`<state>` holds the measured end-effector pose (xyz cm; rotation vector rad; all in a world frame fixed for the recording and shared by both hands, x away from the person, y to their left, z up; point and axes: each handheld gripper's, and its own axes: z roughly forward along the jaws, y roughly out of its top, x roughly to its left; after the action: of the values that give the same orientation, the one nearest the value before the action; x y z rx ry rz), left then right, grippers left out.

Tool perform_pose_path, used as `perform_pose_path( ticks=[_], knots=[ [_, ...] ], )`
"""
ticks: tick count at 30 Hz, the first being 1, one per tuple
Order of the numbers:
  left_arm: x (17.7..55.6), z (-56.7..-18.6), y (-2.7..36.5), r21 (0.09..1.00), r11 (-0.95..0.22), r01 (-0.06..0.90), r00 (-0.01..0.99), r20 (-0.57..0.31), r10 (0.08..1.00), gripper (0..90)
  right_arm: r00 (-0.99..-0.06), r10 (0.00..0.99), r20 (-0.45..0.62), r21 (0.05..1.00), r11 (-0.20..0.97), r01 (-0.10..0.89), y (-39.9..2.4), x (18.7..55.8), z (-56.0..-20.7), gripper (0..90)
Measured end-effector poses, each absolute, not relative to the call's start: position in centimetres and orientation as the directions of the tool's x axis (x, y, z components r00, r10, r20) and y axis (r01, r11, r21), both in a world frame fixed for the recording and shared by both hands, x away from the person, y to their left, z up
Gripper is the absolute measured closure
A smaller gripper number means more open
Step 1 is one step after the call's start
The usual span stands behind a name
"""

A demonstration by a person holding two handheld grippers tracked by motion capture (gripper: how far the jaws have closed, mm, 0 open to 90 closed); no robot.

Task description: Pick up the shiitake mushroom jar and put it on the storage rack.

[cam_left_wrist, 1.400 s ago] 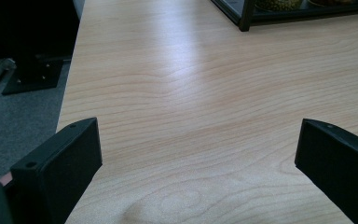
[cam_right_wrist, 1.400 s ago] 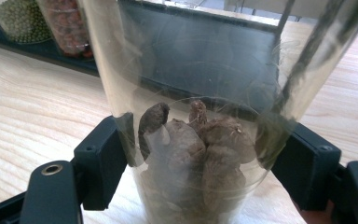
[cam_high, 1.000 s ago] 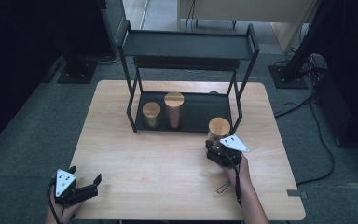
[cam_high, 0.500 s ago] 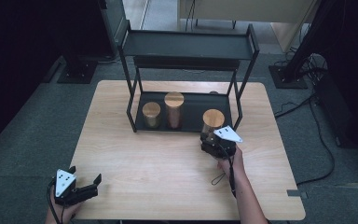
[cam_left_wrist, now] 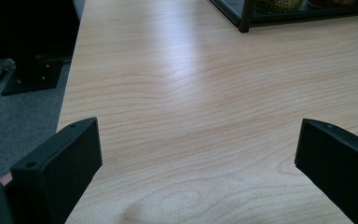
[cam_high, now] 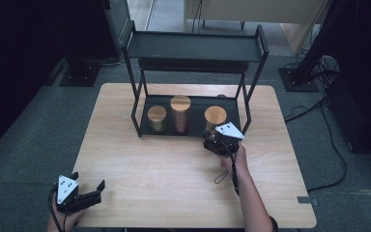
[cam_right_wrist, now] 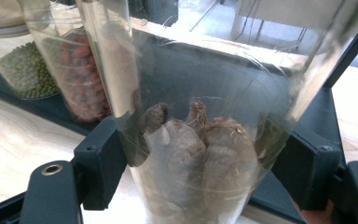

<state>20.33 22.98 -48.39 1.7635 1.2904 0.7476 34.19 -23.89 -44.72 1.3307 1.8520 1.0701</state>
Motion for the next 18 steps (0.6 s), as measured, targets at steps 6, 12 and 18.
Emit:
perform_pose_path(
  ticks=[6, 12, 18],
  knots=[
    [20.3, -48.4, 23.0, 0.867, -0.150, 0.474, 0.302, 0.000, 0.953, 0.6, -0.302, 0.953, -0.024, 0.873, 0.168, 0.458, -23.8, 35.1, -44.5, 25.2],
    [20.3, -48.4, 23.0, 0.868, -0.147, 0.475, 0.301, -0.003, 0.954, 0.6, -0.299, 0.954, -0.022, 0.874, 0.164, 0.458, -23.6, 36.0, -44.3, 25.2],
    [20.3, -48.4, 23.0, 0.868, -0.147, 0.475, 0.301, -0.003, 0.954, 0.6, -0.293, 0.956, -0.020, 0.874, 0.159, 0.460, -23.3, 36.9, -44.4, 25.2]
  ],
)
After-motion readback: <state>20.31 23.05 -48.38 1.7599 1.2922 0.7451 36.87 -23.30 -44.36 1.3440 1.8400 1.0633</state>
